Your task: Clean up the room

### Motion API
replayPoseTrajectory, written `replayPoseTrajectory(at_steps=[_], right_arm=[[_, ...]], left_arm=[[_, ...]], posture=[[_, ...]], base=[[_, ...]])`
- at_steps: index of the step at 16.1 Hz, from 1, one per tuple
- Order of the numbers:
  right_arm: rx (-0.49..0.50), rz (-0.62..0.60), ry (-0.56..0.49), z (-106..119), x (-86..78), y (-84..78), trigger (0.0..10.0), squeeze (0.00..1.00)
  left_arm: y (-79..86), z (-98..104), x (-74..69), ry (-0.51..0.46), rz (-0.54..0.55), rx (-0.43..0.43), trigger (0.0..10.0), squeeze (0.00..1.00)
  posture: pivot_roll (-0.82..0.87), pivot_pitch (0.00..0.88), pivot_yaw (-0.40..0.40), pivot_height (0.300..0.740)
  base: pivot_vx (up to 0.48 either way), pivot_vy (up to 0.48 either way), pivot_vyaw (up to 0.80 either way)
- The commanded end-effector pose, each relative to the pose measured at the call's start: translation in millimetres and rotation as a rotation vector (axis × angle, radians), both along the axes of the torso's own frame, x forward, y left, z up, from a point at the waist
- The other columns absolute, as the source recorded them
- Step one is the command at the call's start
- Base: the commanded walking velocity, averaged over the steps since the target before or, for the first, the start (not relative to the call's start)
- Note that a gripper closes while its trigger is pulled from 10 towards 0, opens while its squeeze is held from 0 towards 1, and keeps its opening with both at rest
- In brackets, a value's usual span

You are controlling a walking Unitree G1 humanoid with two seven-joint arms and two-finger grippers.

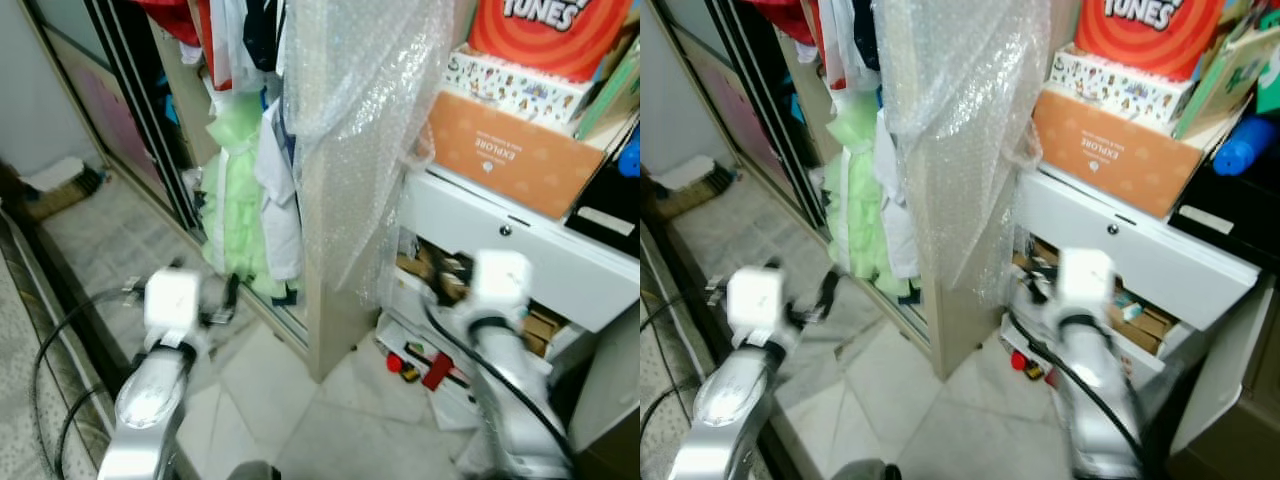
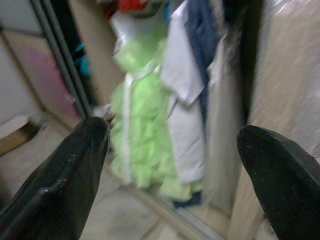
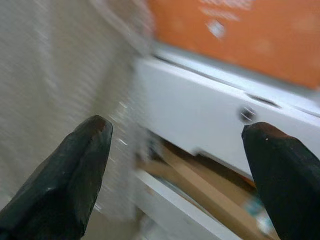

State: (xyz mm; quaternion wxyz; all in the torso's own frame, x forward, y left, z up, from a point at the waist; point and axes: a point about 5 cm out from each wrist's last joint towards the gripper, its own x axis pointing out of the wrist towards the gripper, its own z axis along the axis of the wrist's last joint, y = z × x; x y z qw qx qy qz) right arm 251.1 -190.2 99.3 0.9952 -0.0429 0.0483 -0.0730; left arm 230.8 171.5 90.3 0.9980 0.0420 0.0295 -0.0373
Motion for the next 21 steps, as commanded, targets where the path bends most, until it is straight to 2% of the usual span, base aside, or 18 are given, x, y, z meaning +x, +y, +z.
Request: replayPoseTrajectory(at_steps=[1, 3, 7, 11, 21], right_arm=[[0.001, 0.001, -0.017, 6, -4.0, -0.7, 10.0, 0.00], [-0.017, 0.002, -0.019, 7, -2.0, -1.3, 10.0, 0.00], [-0.029, 0.029, -0.025, 11, 4.8, 4.6, 10.0, 0.00], [-0.042, 0.052, -0.056, 18, 11.9, 9.5, 10.0, 0.00], [-0.031, 0.077, -0.059, 16, 20.0, 18.3, 10.0, 0.00]], left_arm=[[0.3, 8, -0.2, -0.029, -0.008, 0.012, 10.0, 0.00], [-4.1, 7, 4.0, -0.023, -0.009, -0.006, 10.0, 0.00], [-15.0, 14, 12.6, -0.050, -0.037, -0.016, 10.0, 0.00], [-16.4, 12, 12.8, -0.049, -0.036, -0.011, 10.0, 0.00], [-18.6, 13, 17.0, -0.061, -0.034, -0.007, 10.0, 0.00]], posture=[[0.02, 0.000, 0.016, 0.740], [0.02, 0.000, 0.016, 0.740], [0.02, 0.000, 0.008, 0.740], [0.03, 0.000, 0.006, 0.740], [0.04, 0.000, 0.005, 0.740]], base=[[0.000, 0.000, 0.00], [0.000, 0.000, 0.00], [0.000, 0.000, 0.80], [0.000, 0.000, 0.80], [0.000, 0.000, 0.80]])
